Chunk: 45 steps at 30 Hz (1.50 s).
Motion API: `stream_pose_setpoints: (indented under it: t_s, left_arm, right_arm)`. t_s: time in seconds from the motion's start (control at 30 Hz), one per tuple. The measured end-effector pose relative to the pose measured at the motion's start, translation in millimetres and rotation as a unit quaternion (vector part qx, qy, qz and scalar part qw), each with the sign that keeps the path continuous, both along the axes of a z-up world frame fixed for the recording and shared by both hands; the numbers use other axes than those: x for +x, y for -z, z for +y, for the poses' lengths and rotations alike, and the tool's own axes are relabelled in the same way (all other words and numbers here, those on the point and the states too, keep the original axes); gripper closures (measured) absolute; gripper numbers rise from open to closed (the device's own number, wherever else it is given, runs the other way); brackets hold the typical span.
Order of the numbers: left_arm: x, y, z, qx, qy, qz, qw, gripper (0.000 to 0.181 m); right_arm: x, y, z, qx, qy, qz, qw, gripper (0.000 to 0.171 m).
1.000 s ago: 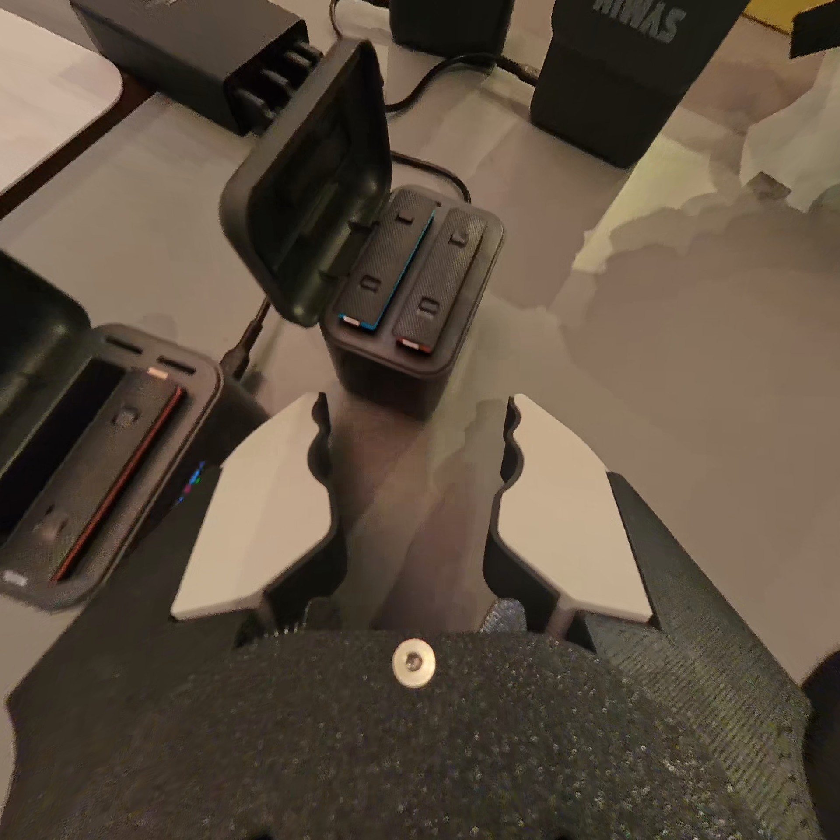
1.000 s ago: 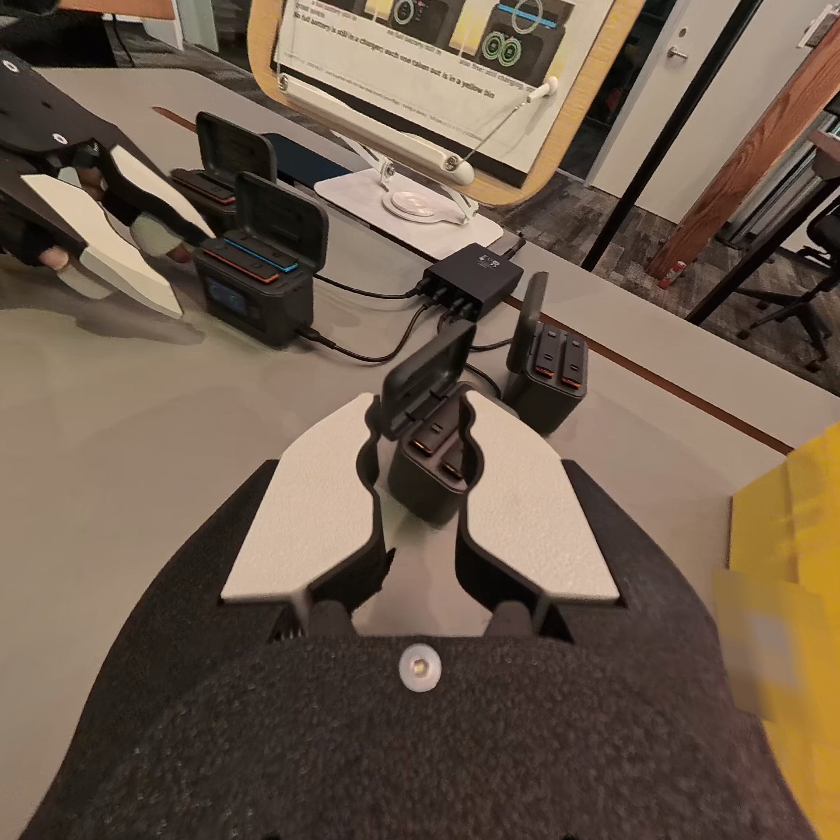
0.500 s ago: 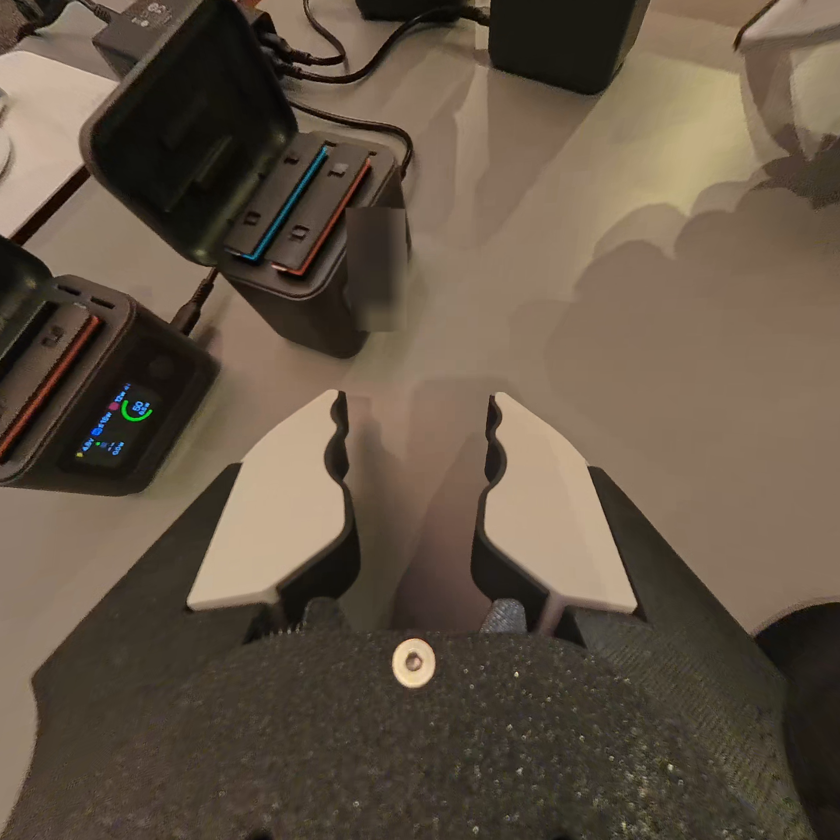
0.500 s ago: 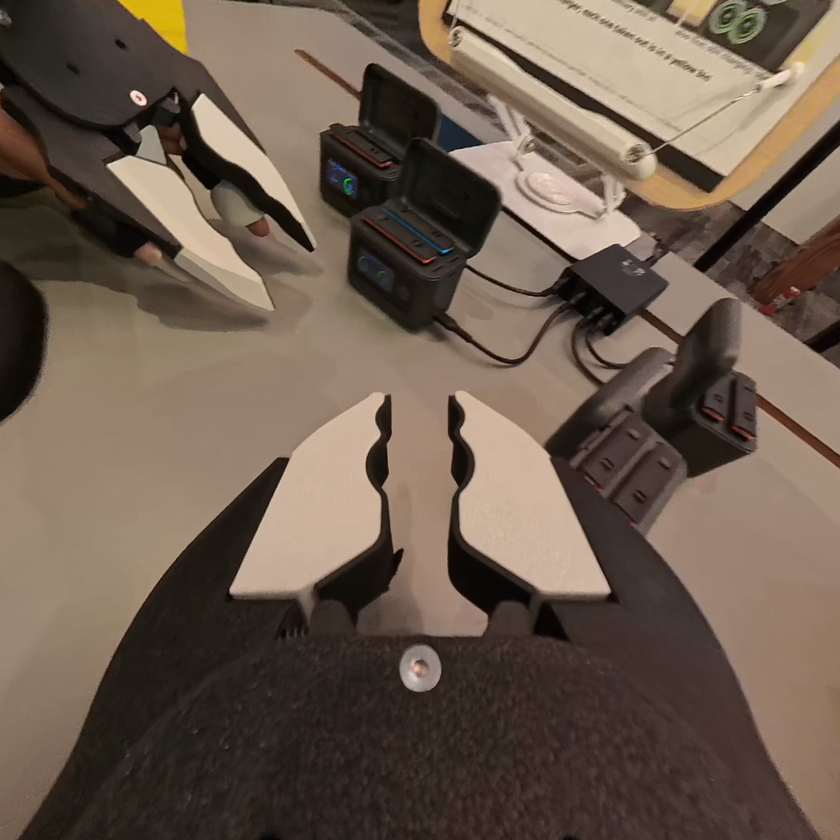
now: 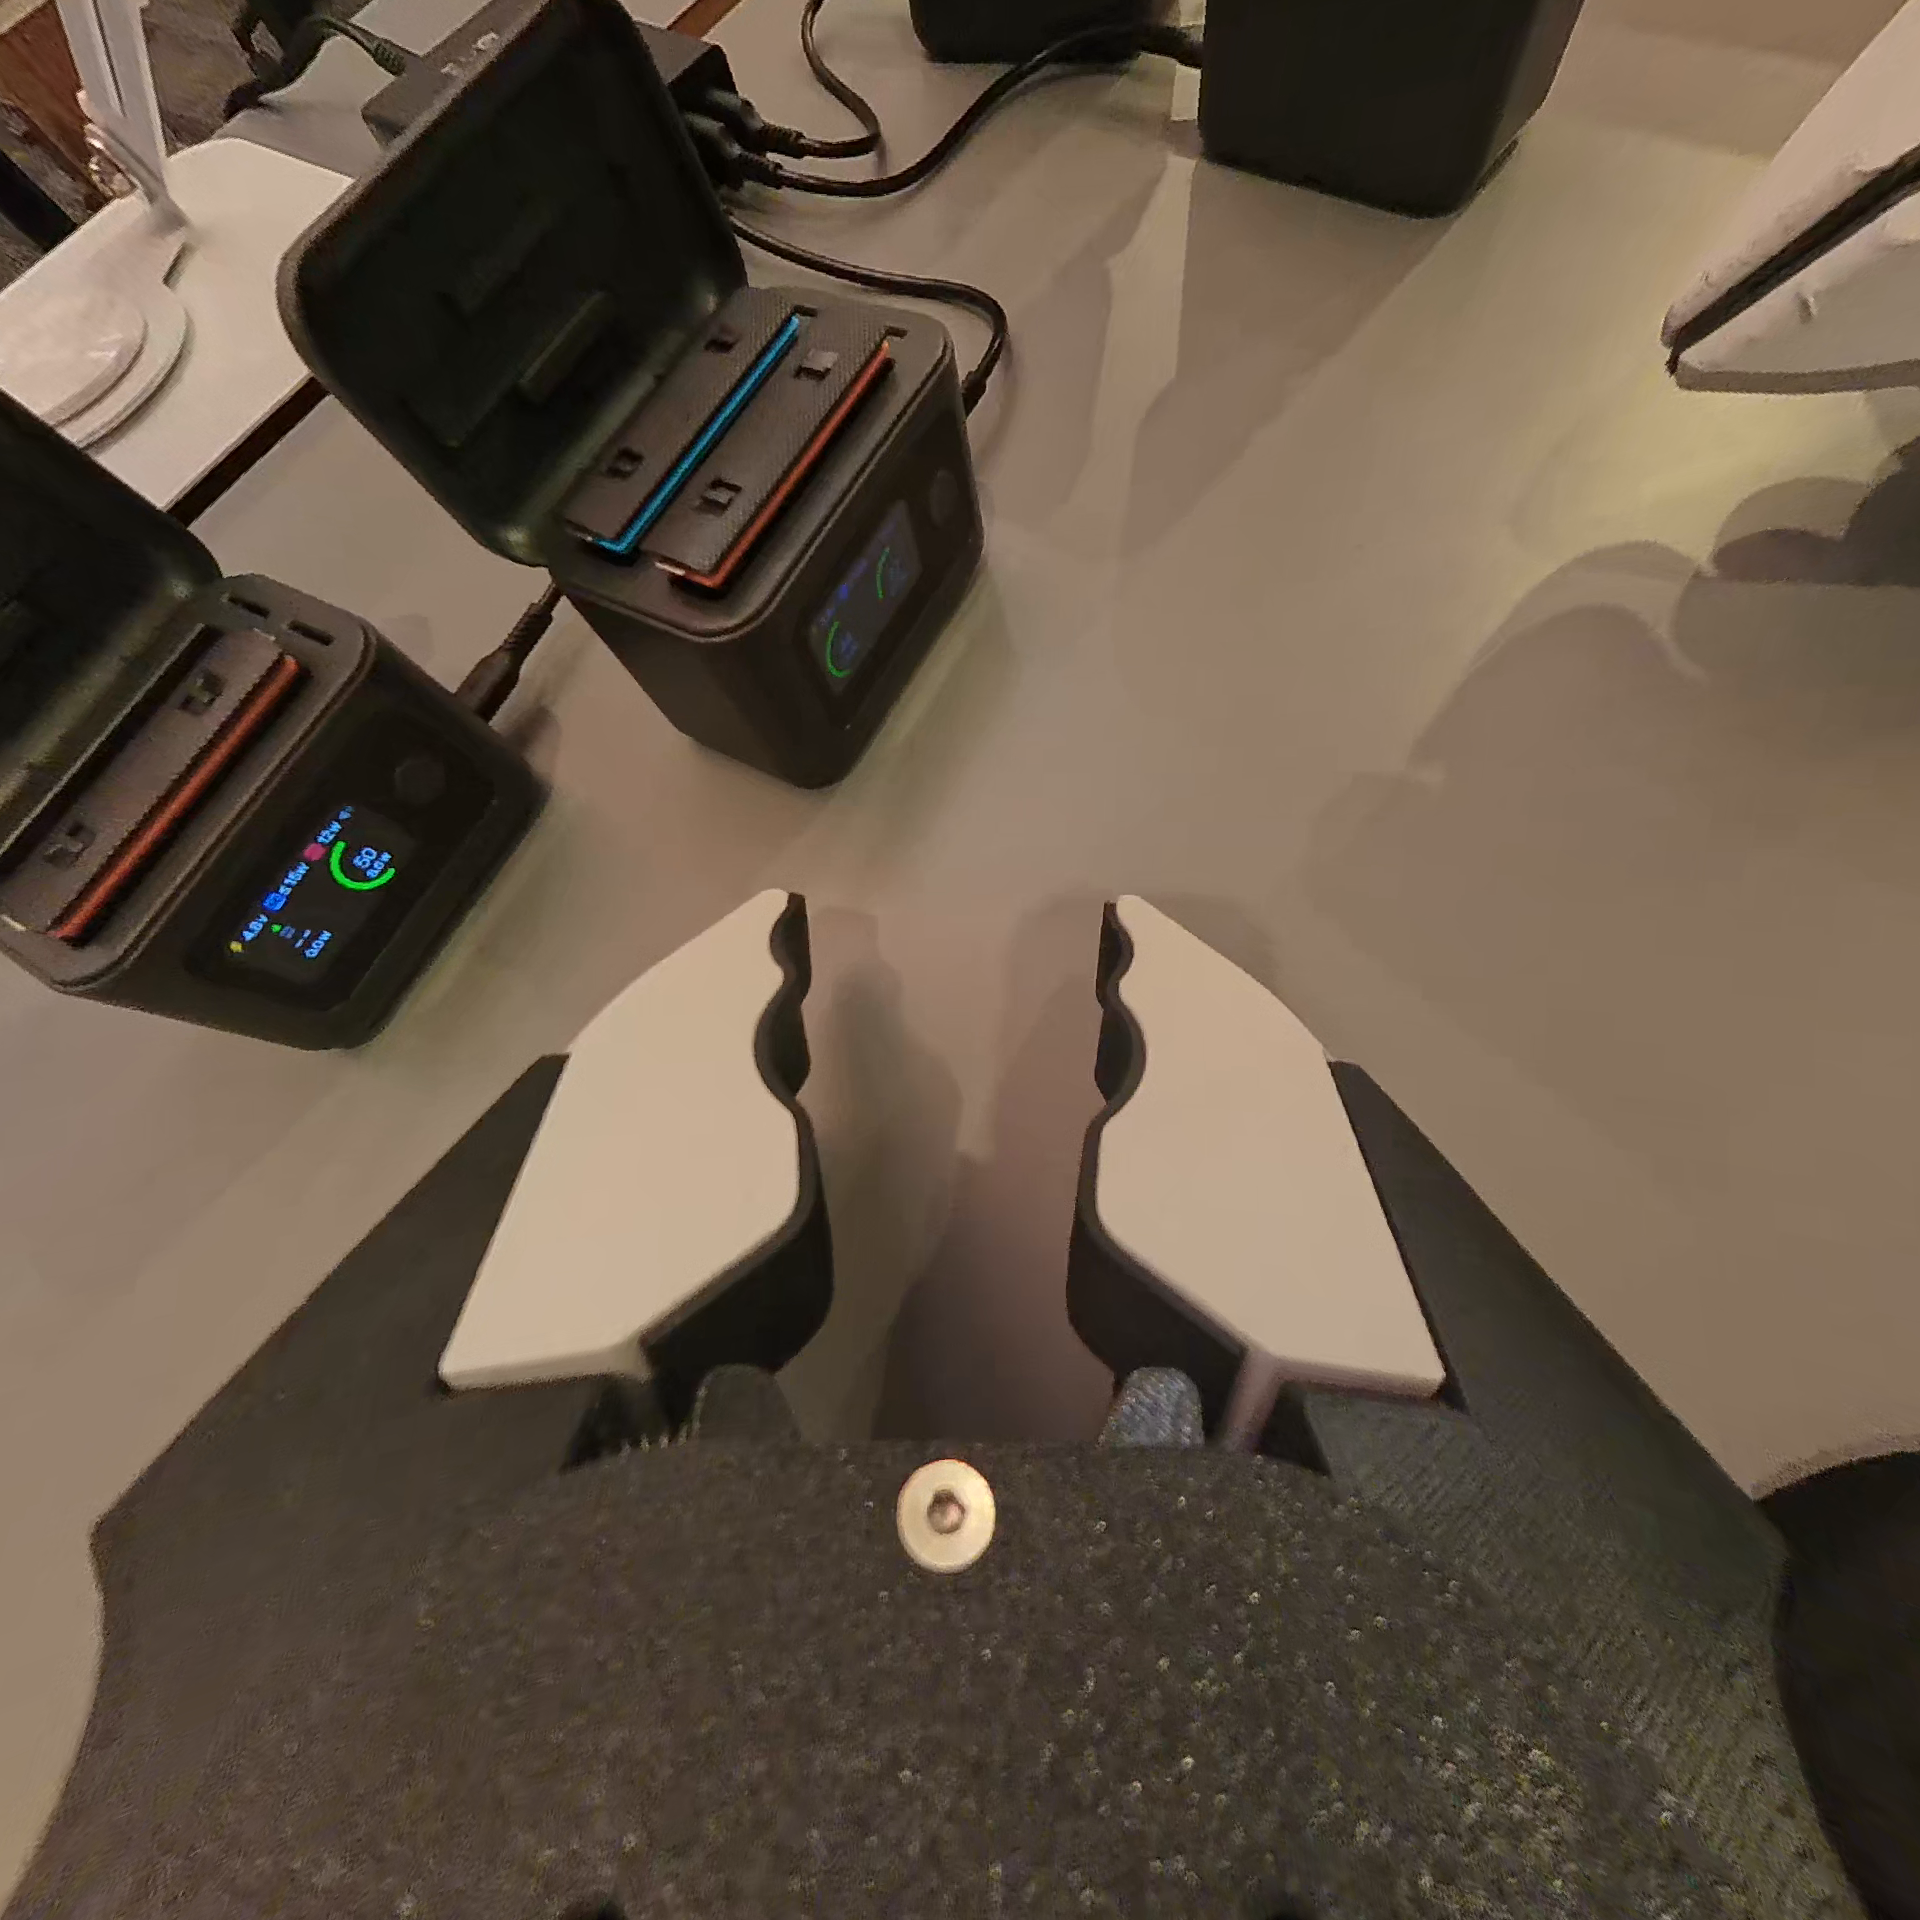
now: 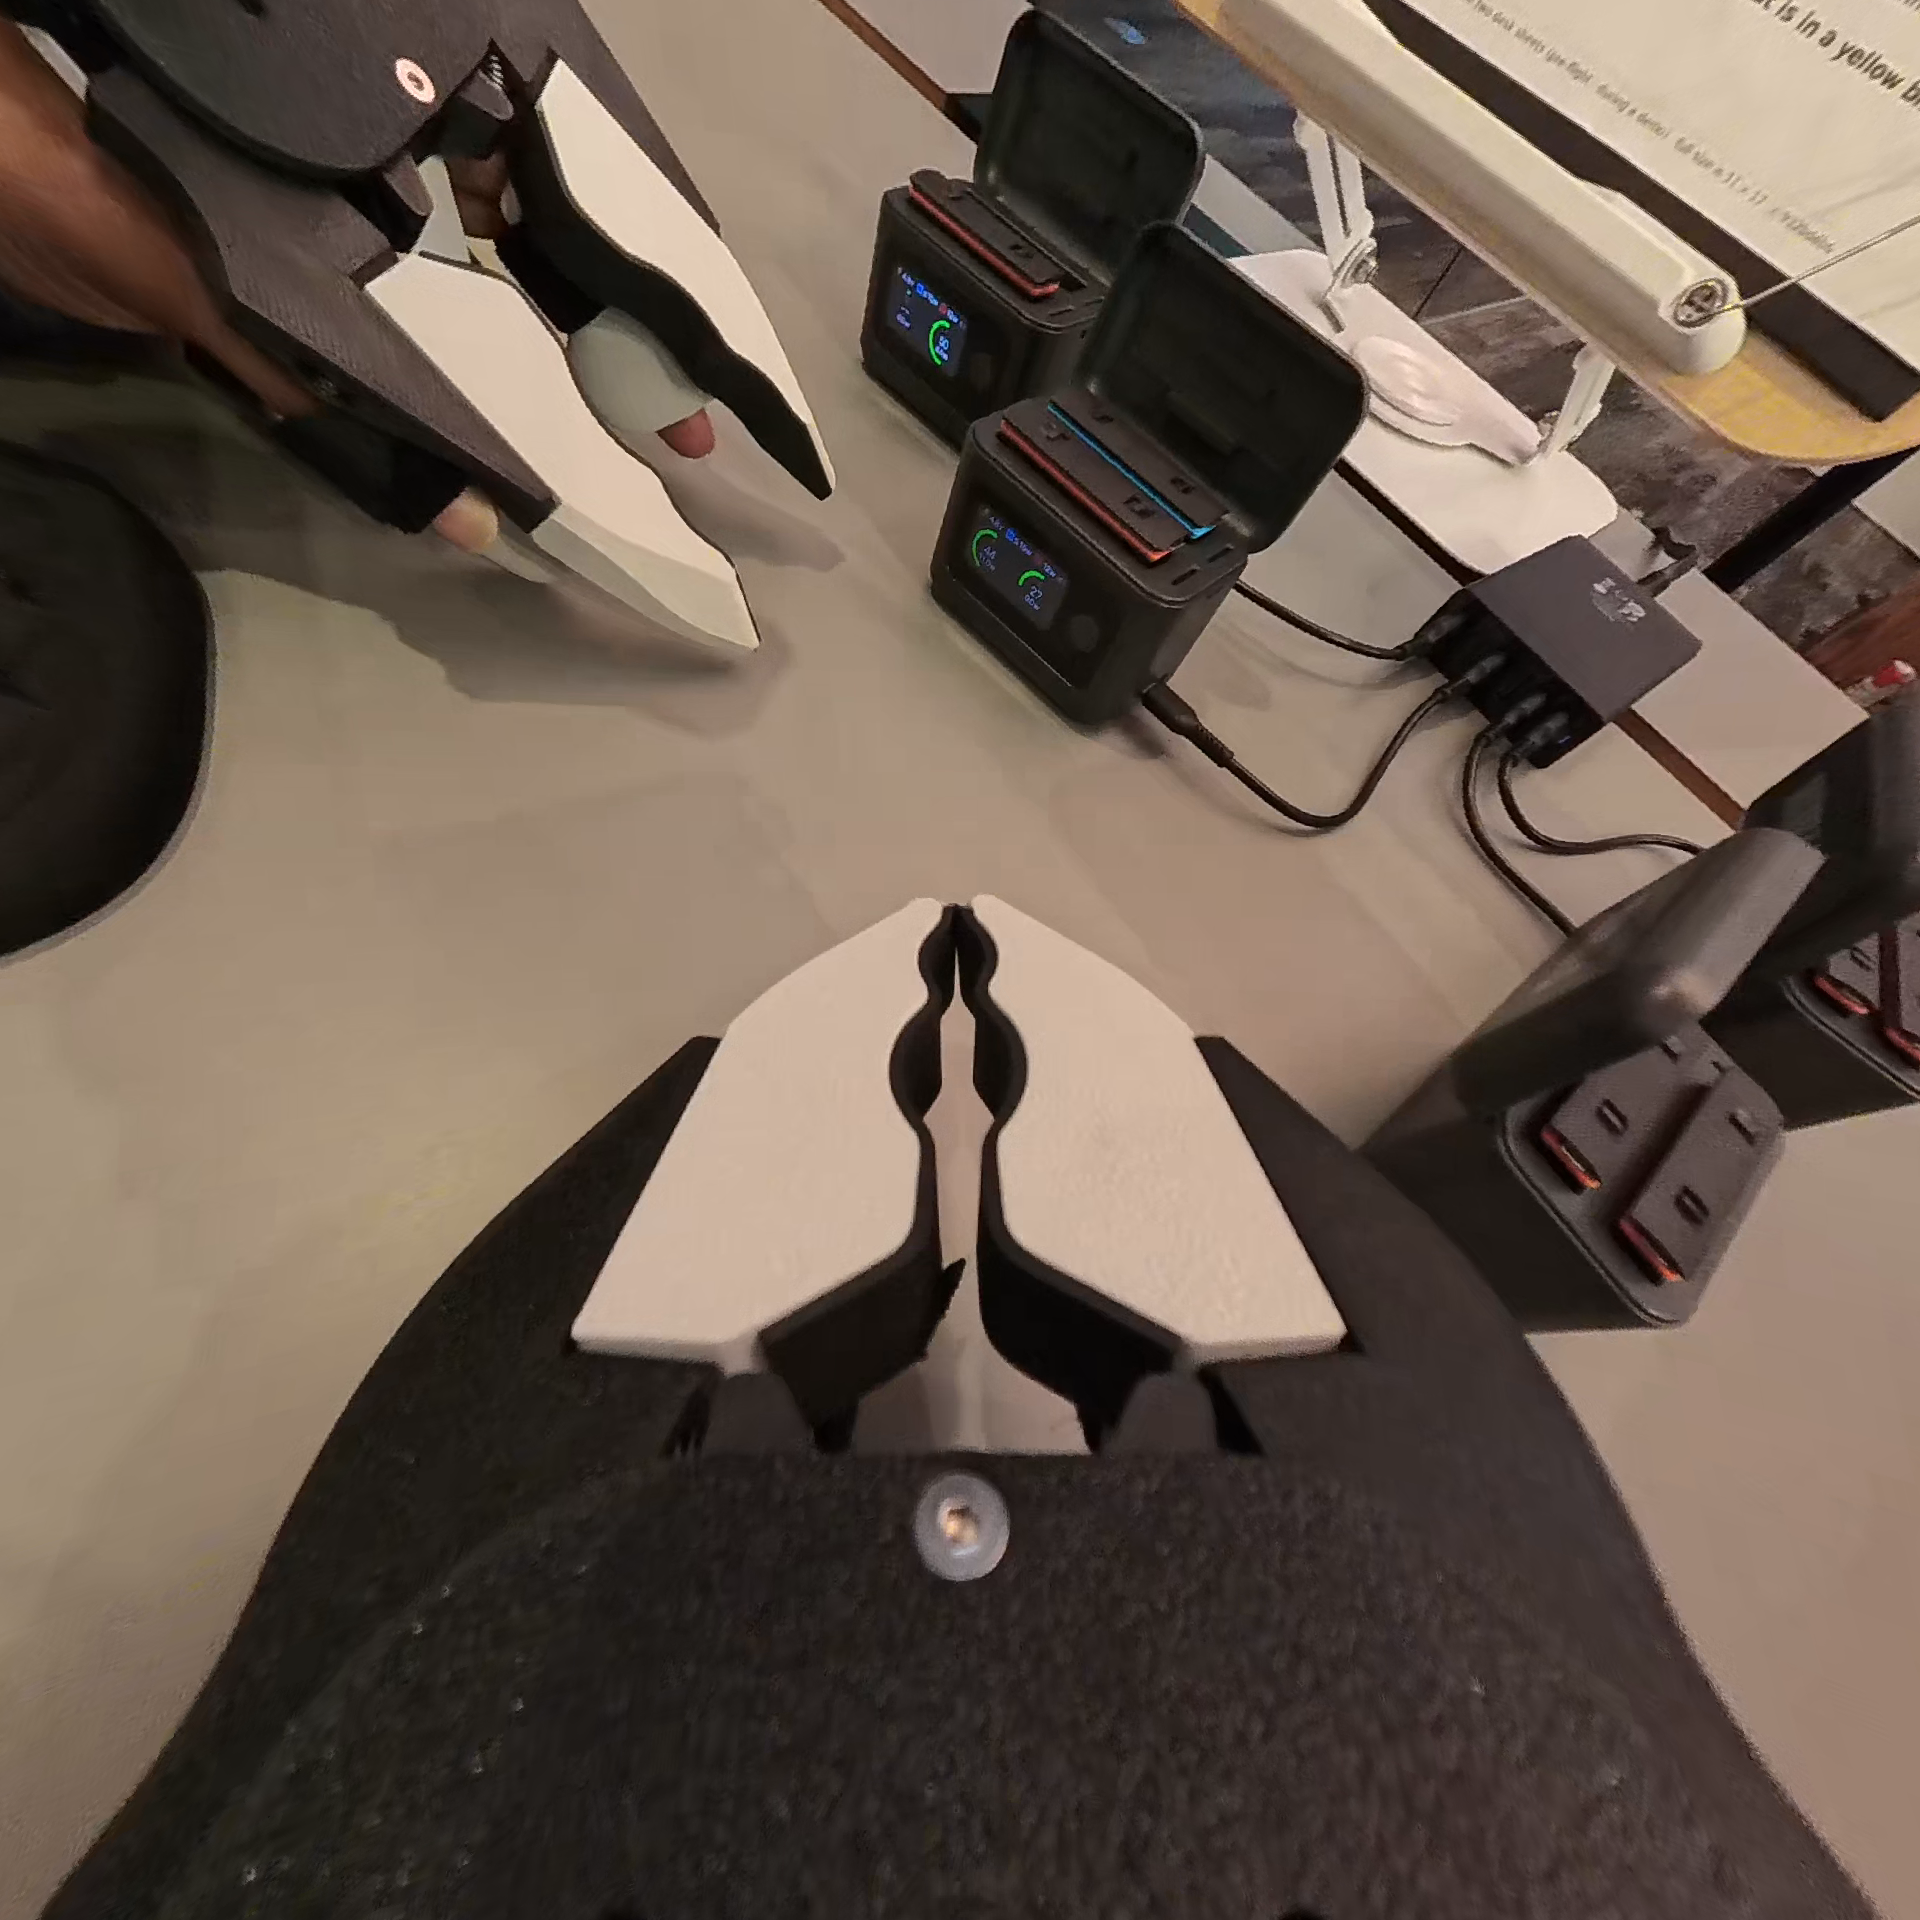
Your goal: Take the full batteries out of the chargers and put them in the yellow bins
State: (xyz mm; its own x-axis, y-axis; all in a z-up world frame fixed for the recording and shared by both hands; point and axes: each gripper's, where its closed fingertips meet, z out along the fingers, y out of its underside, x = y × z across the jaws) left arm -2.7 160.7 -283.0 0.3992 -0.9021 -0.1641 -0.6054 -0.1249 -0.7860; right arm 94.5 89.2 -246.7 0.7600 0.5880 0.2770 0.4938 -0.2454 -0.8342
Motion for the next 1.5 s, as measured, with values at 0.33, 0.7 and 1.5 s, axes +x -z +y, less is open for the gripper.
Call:
stream_pose_setpoints:
  t_s: [0.33,0.7,1.5]
  left_arm:
    - [-1,2,1,0.006,-0.005,0.008,1.000,0.132]
    - [-1,1,2,0.004,-0.007,0.008,1.000,0.134]
    - [0,2,0,-0.003,0.001,0.007,1.000,0.139]
  right_arm:
    - [94,-44,23,0.073,0.041,-0.004,0.996,0.135]
    - [150,6,54,-0.124,-0.121,-0.192,0.966,0.073]
    - [78,30,100,-0.319,0.162,-0.136,0.924,0.079]
